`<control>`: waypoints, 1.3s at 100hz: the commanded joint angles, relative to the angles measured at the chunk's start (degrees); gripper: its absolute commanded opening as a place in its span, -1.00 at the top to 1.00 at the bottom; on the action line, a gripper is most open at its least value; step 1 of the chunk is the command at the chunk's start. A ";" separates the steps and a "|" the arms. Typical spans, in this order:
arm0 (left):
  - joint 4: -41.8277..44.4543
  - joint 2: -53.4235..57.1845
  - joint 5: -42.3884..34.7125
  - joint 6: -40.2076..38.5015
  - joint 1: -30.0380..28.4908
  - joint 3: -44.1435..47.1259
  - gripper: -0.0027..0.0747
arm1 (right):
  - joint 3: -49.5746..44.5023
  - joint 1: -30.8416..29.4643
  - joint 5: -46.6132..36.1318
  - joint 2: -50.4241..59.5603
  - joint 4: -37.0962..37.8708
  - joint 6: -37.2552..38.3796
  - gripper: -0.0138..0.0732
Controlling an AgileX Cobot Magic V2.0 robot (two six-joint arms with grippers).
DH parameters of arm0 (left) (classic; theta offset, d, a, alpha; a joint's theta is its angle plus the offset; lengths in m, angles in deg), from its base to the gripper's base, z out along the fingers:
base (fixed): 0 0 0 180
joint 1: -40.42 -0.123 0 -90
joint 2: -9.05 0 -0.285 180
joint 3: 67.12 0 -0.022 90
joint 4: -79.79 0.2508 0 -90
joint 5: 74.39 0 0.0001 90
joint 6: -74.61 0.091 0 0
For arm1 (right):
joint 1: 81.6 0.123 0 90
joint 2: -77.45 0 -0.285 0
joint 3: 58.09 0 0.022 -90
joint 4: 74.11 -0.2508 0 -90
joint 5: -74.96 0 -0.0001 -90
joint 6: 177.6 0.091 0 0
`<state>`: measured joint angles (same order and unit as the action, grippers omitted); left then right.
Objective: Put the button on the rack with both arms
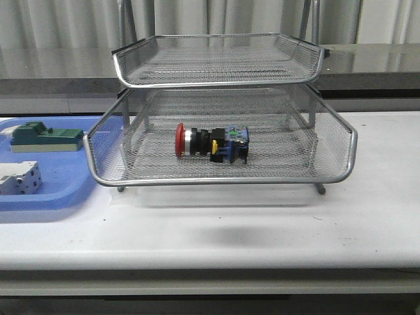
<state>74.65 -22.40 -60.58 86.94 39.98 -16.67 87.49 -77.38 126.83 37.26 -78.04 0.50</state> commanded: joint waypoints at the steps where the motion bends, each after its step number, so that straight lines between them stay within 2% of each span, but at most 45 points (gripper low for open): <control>1: -0.73 -0.41 -5.07 -0.68 -0.18 -1.53 0.98 | 1.97 -0.34 -3.11 -0.02 0.15 -0.10 0.84; 23: -0.73 -0.41 -5.07 -0.68 -0.18 -1.53 0.98 | 1.97 -0.34 -3.82 -0.02 -0.74 -0.10 0.84; 45: -0.73 -0.41 -5.07 -0.68 -0.18 -1.53 0.98 | 2.12 -0.34 -8.81 -2.10 -4.25 -1.60 0.84; 55: -0.73 -0.41 -5.07 -0.68 -0.18 -1.53 0.98 | 2.90 -0.34 -8.42 -6.64 -7.55 -7.13 0.84; 87: -0.73 -0.41 -5.07 -0.68 -0.18 -1.53 0.98 | 8.45 0.47 -3.53 -26.78 -26.80 -29.12 0.84; 99: -0.73 -0.41 -5.07 -0.68 -0.18 -1.53 0.98 | 10.60 3.69 -2.59 -33.90 -28.66 -34.21 0.84; 130: -0.73 -0.41 -5.07 -0.68 -0.18 -1.53 0.98 | 14.47 18.04 -3.68 -48.27 -28.44 -45.77 0.84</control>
<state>74.65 -22.40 -60.77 86.89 39.98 -16.67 99.69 -62.91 124.79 -9.41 -104.32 -40.89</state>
